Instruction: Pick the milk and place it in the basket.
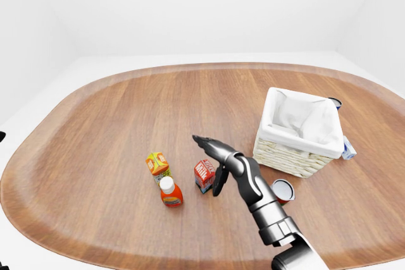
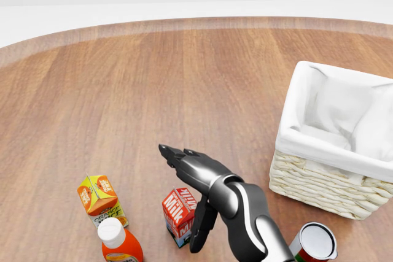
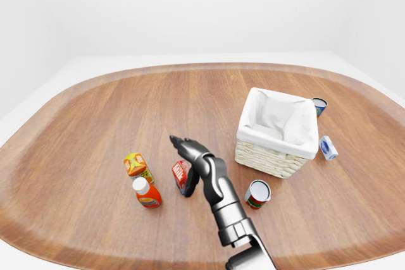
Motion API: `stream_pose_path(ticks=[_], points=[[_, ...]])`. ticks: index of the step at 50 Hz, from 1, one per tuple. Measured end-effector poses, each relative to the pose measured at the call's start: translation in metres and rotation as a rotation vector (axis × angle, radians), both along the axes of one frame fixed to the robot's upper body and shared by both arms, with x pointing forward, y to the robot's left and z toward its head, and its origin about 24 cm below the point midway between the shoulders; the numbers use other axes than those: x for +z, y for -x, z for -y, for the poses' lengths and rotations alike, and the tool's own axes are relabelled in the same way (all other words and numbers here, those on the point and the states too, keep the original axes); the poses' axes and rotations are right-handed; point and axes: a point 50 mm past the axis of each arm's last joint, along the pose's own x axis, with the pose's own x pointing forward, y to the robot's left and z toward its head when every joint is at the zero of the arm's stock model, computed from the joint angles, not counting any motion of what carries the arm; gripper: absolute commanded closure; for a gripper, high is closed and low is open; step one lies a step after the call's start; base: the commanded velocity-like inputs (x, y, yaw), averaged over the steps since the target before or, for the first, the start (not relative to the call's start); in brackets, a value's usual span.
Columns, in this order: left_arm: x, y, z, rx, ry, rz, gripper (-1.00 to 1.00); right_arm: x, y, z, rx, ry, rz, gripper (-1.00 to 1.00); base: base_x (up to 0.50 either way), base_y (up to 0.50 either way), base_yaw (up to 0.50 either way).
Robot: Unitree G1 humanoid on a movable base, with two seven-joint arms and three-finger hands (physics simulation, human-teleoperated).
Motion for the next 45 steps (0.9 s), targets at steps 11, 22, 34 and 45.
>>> stream_pose_path(ticks=[11,22,34,45], points=[[0.0,0.0,0.0,0.0,-0.002,0.0,-1.0,-0.006,0.0,-0.001,-0.004,0.026,-0.009,-1.0,0.0,0.0,0.0],[0.0,0.0,0.0,0.0,-0.003,-0.001,-1.0,-0.013,-0.001,-0.002,-0.009,0.052,-0.02,-1.0,0.0,0.0,0.0],[0.0,0.0,0.0,0.0,-0.004,-0.002,-1.0,-0.021,-0.004,-0.005,-0.019,0.08,-0.03,-1.0,0.0,0.0,0.0],[0.0,0.0,0.0,0.001,-0.006,-0.001,-1.0,-0.021,-0.005,-0.009,-0.008,0.1,-0.024,-1.0,0.0,0.0,0.0]])
